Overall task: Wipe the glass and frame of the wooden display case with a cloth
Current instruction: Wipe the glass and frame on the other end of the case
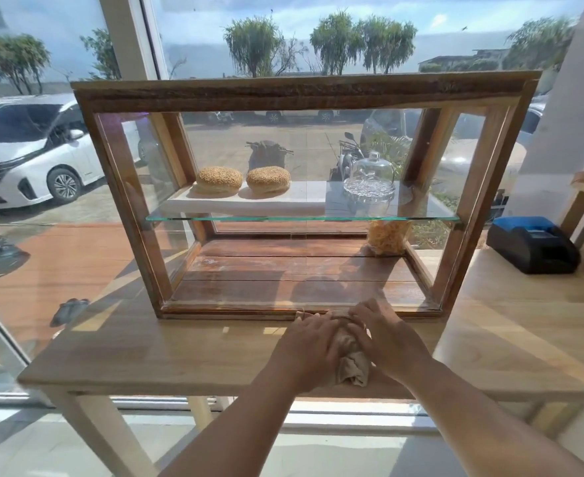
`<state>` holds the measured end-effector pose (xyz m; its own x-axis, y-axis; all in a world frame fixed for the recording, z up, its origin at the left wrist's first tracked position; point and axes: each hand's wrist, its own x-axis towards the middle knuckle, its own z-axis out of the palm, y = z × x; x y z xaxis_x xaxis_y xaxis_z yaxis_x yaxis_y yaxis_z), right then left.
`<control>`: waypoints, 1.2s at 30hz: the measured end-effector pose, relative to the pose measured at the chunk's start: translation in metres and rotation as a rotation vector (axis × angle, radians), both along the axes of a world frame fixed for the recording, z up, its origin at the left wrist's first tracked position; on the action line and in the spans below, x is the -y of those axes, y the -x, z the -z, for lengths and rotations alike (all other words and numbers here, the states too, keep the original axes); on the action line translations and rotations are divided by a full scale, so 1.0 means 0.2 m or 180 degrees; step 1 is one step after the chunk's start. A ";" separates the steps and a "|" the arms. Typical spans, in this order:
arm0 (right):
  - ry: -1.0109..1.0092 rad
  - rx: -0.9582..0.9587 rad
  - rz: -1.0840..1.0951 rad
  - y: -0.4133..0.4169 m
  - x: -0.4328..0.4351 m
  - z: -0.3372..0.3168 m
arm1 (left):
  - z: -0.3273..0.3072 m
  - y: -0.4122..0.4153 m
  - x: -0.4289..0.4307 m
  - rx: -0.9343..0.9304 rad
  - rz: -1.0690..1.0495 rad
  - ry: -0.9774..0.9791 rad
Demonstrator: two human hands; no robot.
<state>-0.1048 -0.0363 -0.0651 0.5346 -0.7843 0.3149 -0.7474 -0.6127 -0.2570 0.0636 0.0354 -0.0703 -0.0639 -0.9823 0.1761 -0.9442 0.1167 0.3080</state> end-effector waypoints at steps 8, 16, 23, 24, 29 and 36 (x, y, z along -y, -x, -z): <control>-0.0041 -0.0935 0.0021 0.02 -0.02 0.08 | 0.04 -0.15 -0.03 0.0537 0.0154 -0.0711; -0.0874 -0.0606 -0.0374 -0.01 -0.10 0.10 | 0.09 -0.27 -0.11 0.0565 0.0228 -0.0565; -0.0518 -0.1074 -0.0488 0.09 -0.04 0.07 | 0.09 -0.21 -0.11 0.0525 0.0247 -0.0553; -0.0527 -0.1008 -0.0489 0.09 -0.05 0.07 | 0.09 -0.20 -0.11 0.0495 0.0263 -0.0513; -0.0362 -0.0904 -0.0663 0.20 -0.09 0.12 | 0.11 -0.18 -0.15 0.0694 0.0656 -0.0254; -0.0069 -0.1087 -0.0748 0.25 -0.13 0.15 | 0.10 -0.14 -0.16 0.0802 0.0838 0.0035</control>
